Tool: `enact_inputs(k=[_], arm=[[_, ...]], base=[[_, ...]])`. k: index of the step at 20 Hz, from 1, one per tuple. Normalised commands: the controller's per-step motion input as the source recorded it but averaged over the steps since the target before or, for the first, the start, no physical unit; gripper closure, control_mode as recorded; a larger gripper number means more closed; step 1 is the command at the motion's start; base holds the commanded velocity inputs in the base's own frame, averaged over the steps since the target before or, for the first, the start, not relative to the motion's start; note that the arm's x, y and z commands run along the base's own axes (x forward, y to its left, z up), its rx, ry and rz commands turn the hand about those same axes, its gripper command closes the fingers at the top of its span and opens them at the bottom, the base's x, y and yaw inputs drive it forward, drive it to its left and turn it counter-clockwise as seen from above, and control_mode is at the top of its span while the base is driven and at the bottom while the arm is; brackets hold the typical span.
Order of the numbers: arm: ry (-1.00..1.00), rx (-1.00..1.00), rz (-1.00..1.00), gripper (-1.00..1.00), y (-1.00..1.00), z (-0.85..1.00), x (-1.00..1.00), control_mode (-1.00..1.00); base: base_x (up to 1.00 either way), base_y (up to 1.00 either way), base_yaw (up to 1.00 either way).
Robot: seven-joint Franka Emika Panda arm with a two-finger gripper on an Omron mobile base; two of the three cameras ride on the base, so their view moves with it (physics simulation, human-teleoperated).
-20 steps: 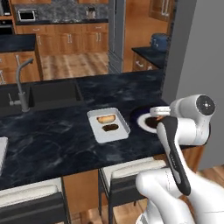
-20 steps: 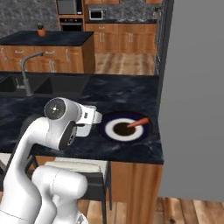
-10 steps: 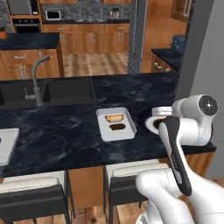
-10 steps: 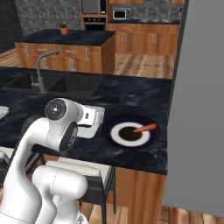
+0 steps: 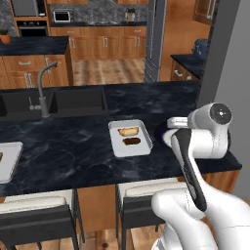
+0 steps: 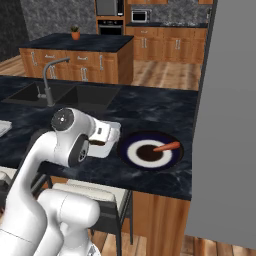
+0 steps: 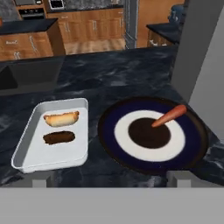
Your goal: Place one cooked food and one vegetable from the large plate to each tupperware container.
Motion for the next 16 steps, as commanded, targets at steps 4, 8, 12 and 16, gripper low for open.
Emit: enact_inputs(k=[4,8,12,16], arm=[[0.26,0.0,-0.65,-1.0,-0.8,-0.22,0.47,-1.0],[0.24,0.07,-0.5,-1.0,-0.88,-0.03,0.54,-1.0],[0.27,0.31,0.05,-1.0,-0.65,-0.19,0.53,-1.0],[0.13,0.2,0.07,-1.0,-0.45,-0.42,0.53,-1.0]], base=[[0.0,0.0,0.0],[0.0,0.0,0.0],[0.0,0.0,0.0],[0.0,0.0,0.0]])
